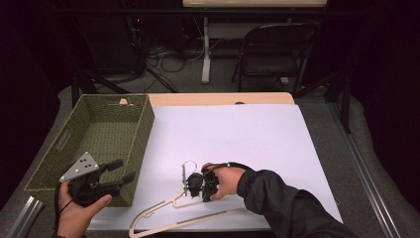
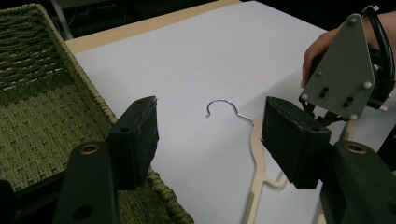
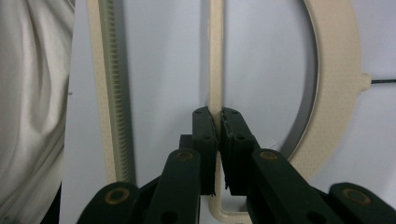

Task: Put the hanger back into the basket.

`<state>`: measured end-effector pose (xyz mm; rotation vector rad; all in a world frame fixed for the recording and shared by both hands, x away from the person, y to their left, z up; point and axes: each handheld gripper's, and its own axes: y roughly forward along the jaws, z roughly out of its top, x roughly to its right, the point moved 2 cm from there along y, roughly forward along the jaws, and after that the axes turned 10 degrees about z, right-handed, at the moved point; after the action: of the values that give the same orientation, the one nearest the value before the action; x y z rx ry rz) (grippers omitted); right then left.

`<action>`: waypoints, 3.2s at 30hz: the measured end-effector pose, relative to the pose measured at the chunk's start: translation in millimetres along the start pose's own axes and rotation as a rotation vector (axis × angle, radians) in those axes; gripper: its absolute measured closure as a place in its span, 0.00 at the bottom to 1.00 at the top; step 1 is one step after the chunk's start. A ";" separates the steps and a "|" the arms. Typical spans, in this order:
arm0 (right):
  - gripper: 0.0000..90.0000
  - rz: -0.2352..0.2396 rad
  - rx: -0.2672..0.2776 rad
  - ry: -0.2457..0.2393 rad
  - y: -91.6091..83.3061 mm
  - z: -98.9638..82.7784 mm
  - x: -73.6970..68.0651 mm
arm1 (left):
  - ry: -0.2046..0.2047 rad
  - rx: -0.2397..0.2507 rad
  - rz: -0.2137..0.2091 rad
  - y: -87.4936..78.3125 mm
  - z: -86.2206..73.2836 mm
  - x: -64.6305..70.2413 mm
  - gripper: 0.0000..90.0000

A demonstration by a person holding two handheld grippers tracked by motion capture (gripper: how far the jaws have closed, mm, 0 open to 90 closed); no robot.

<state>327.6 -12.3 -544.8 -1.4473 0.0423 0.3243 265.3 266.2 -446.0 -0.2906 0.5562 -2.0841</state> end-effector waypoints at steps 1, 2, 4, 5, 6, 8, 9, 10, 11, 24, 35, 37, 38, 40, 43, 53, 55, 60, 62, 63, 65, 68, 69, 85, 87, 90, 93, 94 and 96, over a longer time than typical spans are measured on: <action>0.95 0.001 -0.001 0.000 -0.2 -0.3 -0.1 | -0.001 0.001 0.000 0.1 0.1 0.1 0.40; 0.95 0.002 -0.003 0.000 -0.5 -0.5 -0.5 | 0.001 -0.001 0.000 -0.1 0.1 0.1 0.40; 0.95 0.001 -0.002 0.001 -0.3 -0.8 -1.0 | 0.000 0.000 0.000 0.1 0.0 0.1 0.40; 0.95 0.000 0.000 -0.001 -0.2 -1.1 -0.9 | 0.000 0.000 0.000 0.2 -0.1 0.0 0.40; 0.95 0.000 0.002 -0.004 -0.1 -1.6 -0.5 | -0.001 0.000 0.000 0.4 -0.3 0.0 0.40; 0.95 -0.001 0.007 -0.001 -0.1 -2.7 -0.3 | -0.002 -0.001 0.001 0.8 -0.6 -0.2 0.40; 0.95 -0.001 0.010 0.002 -0.2 -3.2 -0.6 | -0.002 -0.001 0.001 0.8 -0.6 -0.2 0.40; 0.95 -0.003 0.007 -0.006 -1.2 -4.5 0.1 | -0.002 -0.006 0.001 1.2 -0.7 -0.1 0.40; 0.95 -0.005 0.012 0.002 -1.3 -5.3 -0.4 | -0.001 -0.005 0.000 1.3 -0.7 0.1 0.40; 0.95 -0.131 0.024 0.058 -22.4 -45.1 -0.2 | 0.023 -0.014 -0.030 7.3 2.0 10.6 0.43; 0.95 -0.283 0.060 0.025 -39.3 -57.4 -6.6 | 0.066 -0.053 -0.125 29.2 18.2 37.8 0.48; 0.95 -0.305 0.068 0.014 -42.1 -58.9 -8.3 | 0.066 -0.065 -0.131 34.7 22.8 41.3 0.48; 0.95 -0.316 0.071 0.014 -43.9 -59.9 -9.7 | 0.072 -0.067 -0.135 36.6 24.7 42.4 0.48; 0.95 -0.333 0.074 0.005 -46.4 -61.9 -11.5 | 0.080 -0.078 -0.145 43.5 29.4 45.8 0.47; 0.95 -0.361 0.075 0.003 -48.8 -64.5 -13.6 | 0.078 -0.108 -0.163 54.9 33.4 49.8 0.48; 0.95 -0.423 0.075 -0.021 -53.5 -69.4 -18.4 | 0.085 -0.211 -0.240 105.0 32.3 63.4 0.50; 0.95 -0.420 0.065 -0.025 -53.1 -68.9 -19.1 | 0.077 -0.225 -0.257 115.8 29.1 66.3 0.51; 0.95 -0.437 0.070 -0.031 -52.6 -67.4 -19.5 | 0.079 -0.255 -0.276 134.2 23.7 71.5 0.52; 0.95 -0.442 0.067 -0.042 -52.6 -66.6 -19.3 | 0.082 -0.272 -0.282 140.2 22.6 72.5 0.54; 0.95 -0.445 0.069 -0.041 -52.4 -66.3 -19.6 | 0.076 -0.275 -0.283 143.8 21.9 73.9 0.55; 0.95 -0.440 0.062 -0.046 -52.4 -65.5 -20.0 | 0.076 -0.291 -0.297 148.4 21.5 74.5 0.57; 0.95 -0.453 0.062 -0.052 -51.4 -64.4 -20.2 | 0.073 -0.312 -0.308 155.4 20.5 74.9 0.59; 0.95 -0.451 0.059 -0.053 -51.2 -63.9 -20.0 | 0.076 -0.318 -0.309 157.9 19.9 75.1 0.61; 0.95 -0.465 0.052 -0.074 -45.9 -55.9 -20.1 | 0.080 -0.370 -0.307 172.8 14.8 80.3 0.88; 0.95 -0.457 0.024 -0.065 -48.0 -55.8 -20.7 | 0.081 -0.365 -0.310 171.9 15.0 80.2 0.88; 0.95 -0.468 0.037 -0.063 -46.7 -55.7 -20.0 | 0.087 -0.356 -0.307 170.4 15.3 80.7 0.89; 0.95 -0.455 0.027 -0.060 -46.8 -55.2 -19.8 | 0.095 -0.357 -0.306 169.1 15.1 81.5 0.89; 0.95 -0.454 0.028 -0.058 -46.5 -55.0 -19.7 | 0.098 -0.357 -0.305 168.7 15.0 81.6 0.89; 0.94 -0.455 0.052 -0.058 -44.0 -54.8 -19.2 | 0.103 -0.353 -0.298 168.0 14.5 81.9 0.89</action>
<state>329.1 -73.4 -505.1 -1.3513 -0.3196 -0.0086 350.2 114.9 -517.1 -0.4959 0.9979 -2.2889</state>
